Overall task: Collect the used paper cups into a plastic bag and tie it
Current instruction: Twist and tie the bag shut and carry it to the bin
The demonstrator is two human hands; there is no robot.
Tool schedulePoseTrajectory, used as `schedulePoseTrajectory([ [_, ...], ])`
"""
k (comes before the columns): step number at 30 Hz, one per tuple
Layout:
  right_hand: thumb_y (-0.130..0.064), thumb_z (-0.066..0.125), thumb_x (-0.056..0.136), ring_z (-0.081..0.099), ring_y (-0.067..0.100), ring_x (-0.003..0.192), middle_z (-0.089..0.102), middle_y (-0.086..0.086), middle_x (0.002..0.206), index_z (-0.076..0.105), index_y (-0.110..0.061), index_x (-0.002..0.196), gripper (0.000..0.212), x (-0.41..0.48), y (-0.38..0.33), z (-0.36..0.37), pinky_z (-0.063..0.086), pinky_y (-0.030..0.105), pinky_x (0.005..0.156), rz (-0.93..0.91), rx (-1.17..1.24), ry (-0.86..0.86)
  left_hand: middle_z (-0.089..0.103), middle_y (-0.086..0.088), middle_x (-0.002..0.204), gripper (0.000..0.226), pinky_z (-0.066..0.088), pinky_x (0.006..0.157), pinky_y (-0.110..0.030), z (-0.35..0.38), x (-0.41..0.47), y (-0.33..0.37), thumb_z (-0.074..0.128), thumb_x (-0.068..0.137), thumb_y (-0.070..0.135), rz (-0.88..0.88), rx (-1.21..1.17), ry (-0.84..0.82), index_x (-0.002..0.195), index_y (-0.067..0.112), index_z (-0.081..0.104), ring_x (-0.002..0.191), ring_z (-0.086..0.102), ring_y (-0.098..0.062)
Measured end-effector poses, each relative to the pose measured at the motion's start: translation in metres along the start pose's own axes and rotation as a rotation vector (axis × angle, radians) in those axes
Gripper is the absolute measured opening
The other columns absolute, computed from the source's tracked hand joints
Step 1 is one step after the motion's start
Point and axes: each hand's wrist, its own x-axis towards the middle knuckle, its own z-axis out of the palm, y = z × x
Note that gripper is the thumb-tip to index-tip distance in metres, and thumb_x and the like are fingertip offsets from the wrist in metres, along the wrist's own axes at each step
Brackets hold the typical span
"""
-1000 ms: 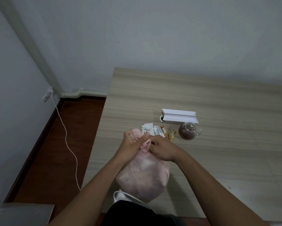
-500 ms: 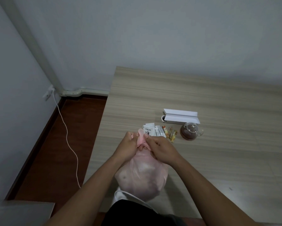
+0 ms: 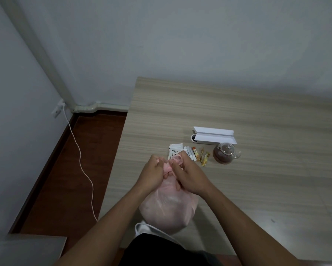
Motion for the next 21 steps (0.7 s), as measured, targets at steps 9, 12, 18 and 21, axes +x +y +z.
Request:
schedulePoseTrajectory([
  [9,-0.039,0.055,0.112,0.064,0.018,0.042,0.075,0.020,0.068,0.057,-0.011,0.095,0.032,0.010,0.003,-0.003,0.044,0.027,0.045,0.388,0.151,-0.046,0.063,0.013,0.084,0.014,0.037,0.077,-0.036,0.003,-0.015,-0.005,0.043,0.106,0.012,0.604,0.437,0.021,0.107,0.023,0.052,0.070,0.051,-0.013],
  [12,-0.040,0.064,0.107,0.057,0.020,0.045,0.074,0.017,0.065,0.056,-0.011,0.109,0.031,0.009,0.005,-0.009,0.044,0.026,0.046,0.432,0.172,-0.112,0.070,0.007,0.092,0.017,0.035,0.081,-0.037,0.000,-0.015,-0.004,0.043,0.103,0.011,0.665,0.464,0.015,0.108,0.019,0.058,0.075,0.054,-0.012],
  [18,-0.022,0.066,0.105,0.058,0.022,0.057,0.072,0.013,0.068,0.068,-0.006,0.113,0.018,0.007,0.018,-0.022,0.048,0.032,0.059,0.380,0.206,-0.222,0.068,0.015,0.086,0.013,0.037,0.070,-0.026,-0.003,-0.008,-0.006,0.048,0.108,0.010,0.695,0.412,-0.041,0.112,0.016,0.058,0.073,0.057,-0.008],
  [21,-0.024,0.058,0.108,0.060,0.020,0.065,0.070,0.013,0.070,0.078,-0.006,0.084,0.036,0.000,0.014,-0.023,0.048,0.034,0.070,0.347,0.218,-0.270,0.061,0.029,0.083,0.011,0.037,0.066,-0.008,-0.004,-0.001,-0.009,0.052,0.111,0.008,0.617,0.336,-0.040,0.111,0.016,0.060,0.074,0.060,0.015],
])
